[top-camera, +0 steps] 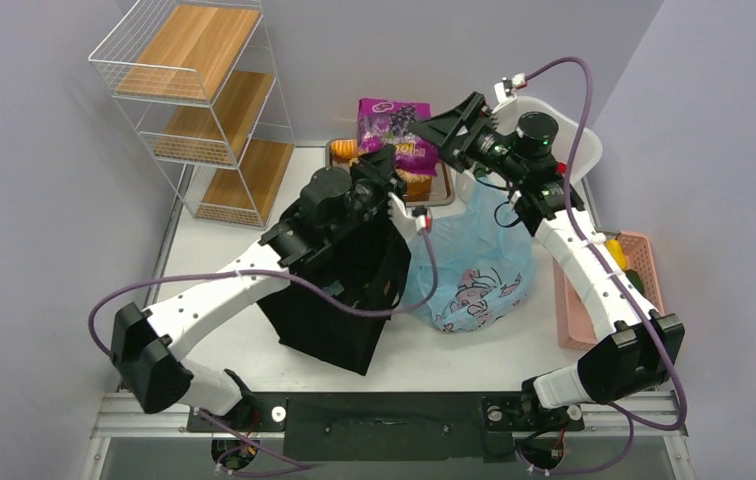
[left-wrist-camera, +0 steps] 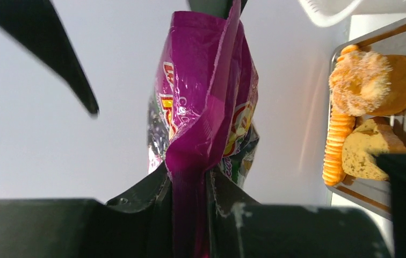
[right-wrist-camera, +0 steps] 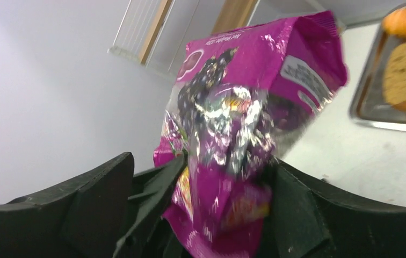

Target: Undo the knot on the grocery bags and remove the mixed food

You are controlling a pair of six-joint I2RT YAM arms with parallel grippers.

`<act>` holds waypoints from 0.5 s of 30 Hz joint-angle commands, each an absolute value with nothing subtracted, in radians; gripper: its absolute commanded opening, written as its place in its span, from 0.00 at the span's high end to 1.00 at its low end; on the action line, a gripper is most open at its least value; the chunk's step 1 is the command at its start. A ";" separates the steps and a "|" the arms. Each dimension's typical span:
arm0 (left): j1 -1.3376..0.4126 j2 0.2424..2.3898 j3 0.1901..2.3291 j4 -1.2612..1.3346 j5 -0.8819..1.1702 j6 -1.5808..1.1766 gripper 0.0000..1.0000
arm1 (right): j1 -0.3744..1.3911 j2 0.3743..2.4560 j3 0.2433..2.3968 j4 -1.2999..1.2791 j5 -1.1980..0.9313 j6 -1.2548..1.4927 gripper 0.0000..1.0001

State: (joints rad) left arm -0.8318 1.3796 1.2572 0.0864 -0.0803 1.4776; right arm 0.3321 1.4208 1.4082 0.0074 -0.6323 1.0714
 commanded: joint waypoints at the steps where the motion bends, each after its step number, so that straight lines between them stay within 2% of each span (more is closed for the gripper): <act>1: -0.715 1.488 1.478 0.241 -0.295 1.351 1.00 | 0.222 1.376 1.482 0.018 -0.620 1.035 0.17; 9: -0.557 1.714 1.674 0.285 -0.431 1.307 1.00 | 0.151 1.348 1.455 0.003 -0.607 1.020 0.13; 15: -0.468 1.866 1.736 0.447 -0.509 1.424 1.00 | 0.143 1.336 1.438 0.003 -0.624 1.008 0.11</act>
State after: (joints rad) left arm -0.4961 1.8137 1.6196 0.1745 -0.4252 1.3312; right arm 0.1501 1.3785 1.4380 -0.0246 -0.6132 1.0309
